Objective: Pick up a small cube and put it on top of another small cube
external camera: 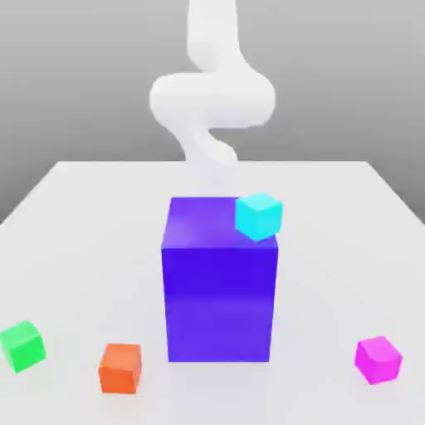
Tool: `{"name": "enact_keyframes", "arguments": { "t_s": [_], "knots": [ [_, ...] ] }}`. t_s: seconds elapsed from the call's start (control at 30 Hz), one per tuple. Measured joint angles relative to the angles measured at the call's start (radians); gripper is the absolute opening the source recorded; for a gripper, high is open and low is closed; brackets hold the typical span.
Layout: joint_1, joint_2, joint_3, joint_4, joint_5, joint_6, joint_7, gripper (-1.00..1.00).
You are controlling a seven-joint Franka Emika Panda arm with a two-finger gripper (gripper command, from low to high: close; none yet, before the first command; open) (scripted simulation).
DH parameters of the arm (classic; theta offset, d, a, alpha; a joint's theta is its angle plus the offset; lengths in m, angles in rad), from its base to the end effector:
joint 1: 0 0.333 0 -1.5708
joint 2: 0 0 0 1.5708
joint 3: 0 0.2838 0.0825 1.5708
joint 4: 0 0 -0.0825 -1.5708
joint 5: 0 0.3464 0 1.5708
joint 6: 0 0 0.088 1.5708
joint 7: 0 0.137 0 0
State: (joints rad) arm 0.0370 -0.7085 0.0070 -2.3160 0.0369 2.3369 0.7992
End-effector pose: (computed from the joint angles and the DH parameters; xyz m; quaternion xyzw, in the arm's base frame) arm 0.3836 0.0190 0.6284 -0.8657 0.3511 -0.3194 0.1592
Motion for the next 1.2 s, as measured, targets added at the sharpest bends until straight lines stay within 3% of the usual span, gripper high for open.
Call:
{"name": "enact_keyframes", "arguments": {
  "t_s": [0.3, 0.5, 0.7, 1.0, 1.03, 1.2],
  "knots": [
    [0.115, 0.333, 0.071, -0.057, 0.102, 0.132, 0.021, 0.00],
    [0.171, 0.549, 0.147, -0.096, 0.105, 0.222, 0.081, 0.00],
    [0.263, 0.768, 0.191, -0.136, 0.012, 0.317, 0.209, 0.00],
    [0.403, 1.093, 0.108, -0.141, -0.182, 0.501, 0.403, 0.00],
    [0.413, 1.127, 0.096, -0.134, -0.190, 0.528, 0.410, -1.00],
    [0.413, 1.127, 0.096, -0.134, -0.191, 0.529, 0.411, -1.00]
  ]
}}
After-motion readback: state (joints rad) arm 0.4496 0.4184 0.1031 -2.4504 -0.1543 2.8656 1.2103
